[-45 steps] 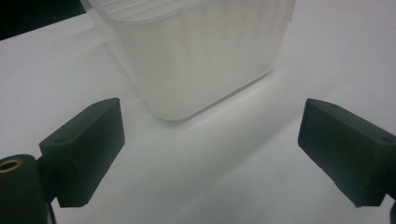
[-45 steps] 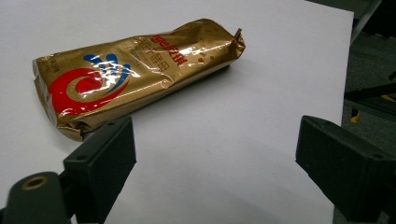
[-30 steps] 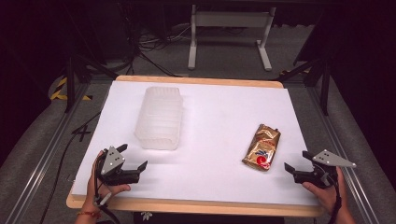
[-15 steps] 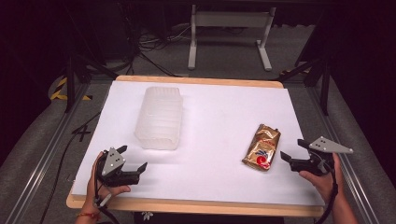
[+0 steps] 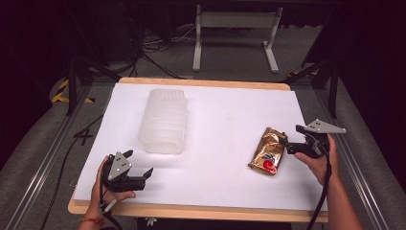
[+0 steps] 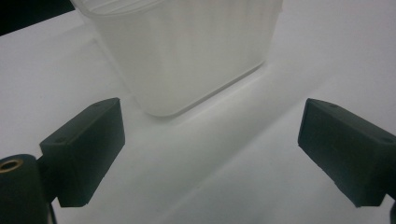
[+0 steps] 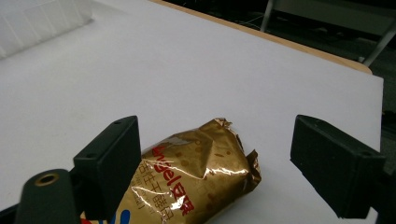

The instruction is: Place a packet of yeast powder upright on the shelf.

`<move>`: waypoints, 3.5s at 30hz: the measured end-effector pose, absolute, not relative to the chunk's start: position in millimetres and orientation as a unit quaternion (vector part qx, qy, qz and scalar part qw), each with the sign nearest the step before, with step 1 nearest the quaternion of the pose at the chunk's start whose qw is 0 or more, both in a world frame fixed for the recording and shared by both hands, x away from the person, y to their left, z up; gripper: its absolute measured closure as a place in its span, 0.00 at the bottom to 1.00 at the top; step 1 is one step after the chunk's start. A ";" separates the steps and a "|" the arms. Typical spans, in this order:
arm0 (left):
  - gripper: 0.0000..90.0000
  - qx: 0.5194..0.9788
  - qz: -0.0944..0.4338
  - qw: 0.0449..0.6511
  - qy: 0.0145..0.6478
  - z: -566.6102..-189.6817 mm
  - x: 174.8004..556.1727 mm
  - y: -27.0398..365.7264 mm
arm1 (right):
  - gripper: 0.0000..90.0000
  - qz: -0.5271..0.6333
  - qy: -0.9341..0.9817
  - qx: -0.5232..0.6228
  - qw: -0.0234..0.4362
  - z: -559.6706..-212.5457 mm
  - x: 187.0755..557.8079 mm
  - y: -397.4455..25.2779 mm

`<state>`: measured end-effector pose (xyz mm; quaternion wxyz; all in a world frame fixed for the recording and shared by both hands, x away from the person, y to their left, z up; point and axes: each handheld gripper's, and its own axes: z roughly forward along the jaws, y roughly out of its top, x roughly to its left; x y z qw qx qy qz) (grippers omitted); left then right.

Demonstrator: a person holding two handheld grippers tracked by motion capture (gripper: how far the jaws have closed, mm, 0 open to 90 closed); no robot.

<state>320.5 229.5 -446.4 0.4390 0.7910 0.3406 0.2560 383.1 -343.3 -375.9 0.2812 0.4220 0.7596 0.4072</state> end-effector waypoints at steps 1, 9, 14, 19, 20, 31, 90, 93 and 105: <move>0.09 0.791 0.256 0.439 0.341 -446.4 320.5 229.5 | 0.19 0.405 0.759 0.424 0.282 -375.1 384.2 -343.0; 0.09 0.792 0.259 0.437 0.338 -446.2 321.0 228.2 | 0.18 0.400 0.754 0.436 0.285 -389.0 390.2 -338.4; 0.09 0.792 0.258 0.439 0.336 -446.0 320.4 228.7 | 0.18 0.389 0.760 0.443 0.273 -402.3 395.4 -340.7; 0.09 0.794 0.257 0.436 0.337 -446.5 320.5 229.1 | 0.18 0.388 0.759 0.458 0.254 -414.1 401.1 -345.7; 0.09 0.793 0.258 0.436 0.337 -446.6 320.6 229.0 | 0.18 0.387 0.758 0.461 0.252 -415.6 402.0 -346.1; 0.09 0.794 0.261 0.435 0.337 -445.7 320.6 230.5 | 0.15 0.380 0.759 0.479 0.223 -429.6 410.8 -342.3; 0.10 0.790 0.261 0.444 0.334 -442.2 317.3 228.3 | 0.99 0.505 0.708 0.411 0.274 -365.3 372.8 -348.3; 0.10 0.789 0.262 0.445 0.334 -441.8 316.9 228.8 | 0.99 0.507 0.707 0.407 0.278 -361.5 370.0 -348.3; 0.10 0.789 0.262 0.444 0.335 -441.5 317.0 228.5 | 1.00 0.525 0.705 0.378 0.291 -340.2 359.0 -343.4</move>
